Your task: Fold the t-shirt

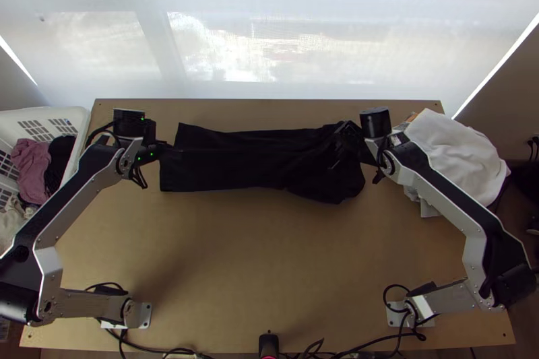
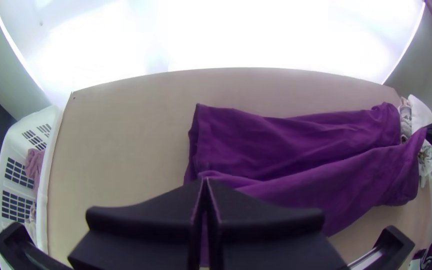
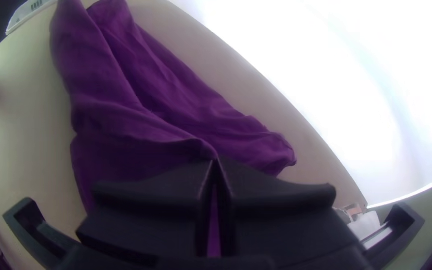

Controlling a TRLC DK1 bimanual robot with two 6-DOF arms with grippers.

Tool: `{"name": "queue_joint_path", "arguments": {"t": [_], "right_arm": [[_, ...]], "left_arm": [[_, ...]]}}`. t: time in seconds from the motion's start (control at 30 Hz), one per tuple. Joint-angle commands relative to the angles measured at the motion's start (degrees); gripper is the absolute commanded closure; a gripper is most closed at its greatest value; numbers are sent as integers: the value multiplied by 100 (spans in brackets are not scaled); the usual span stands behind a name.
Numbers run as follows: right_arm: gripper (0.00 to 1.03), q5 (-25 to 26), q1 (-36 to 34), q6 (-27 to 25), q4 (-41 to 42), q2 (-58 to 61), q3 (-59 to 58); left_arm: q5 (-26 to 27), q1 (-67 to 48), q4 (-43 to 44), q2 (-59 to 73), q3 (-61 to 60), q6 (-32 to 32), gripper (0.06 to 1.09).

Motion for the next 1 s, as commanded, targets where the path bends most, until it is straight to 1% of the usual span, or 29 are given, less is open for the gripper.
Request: {"name": "queue_joint_path", "arguments": {"t": [0.0,0.57,0.8,0.97], "right_arm": [[100,-93,-279,-60,42,594,511],[100,-119,-473,-174,-2,2026,2040],[100,-119,-534,-191,-64,2580,2523],[100,-119,-605,-209,-64,2835,2638]], "left_arm": [[-30,91,107,608,577,83,105],[-118,144,168,1812,1790,145,105],[-118,153,177,2182,2001,171,105],[-126,170,212,2366,2019,180,105]]}}
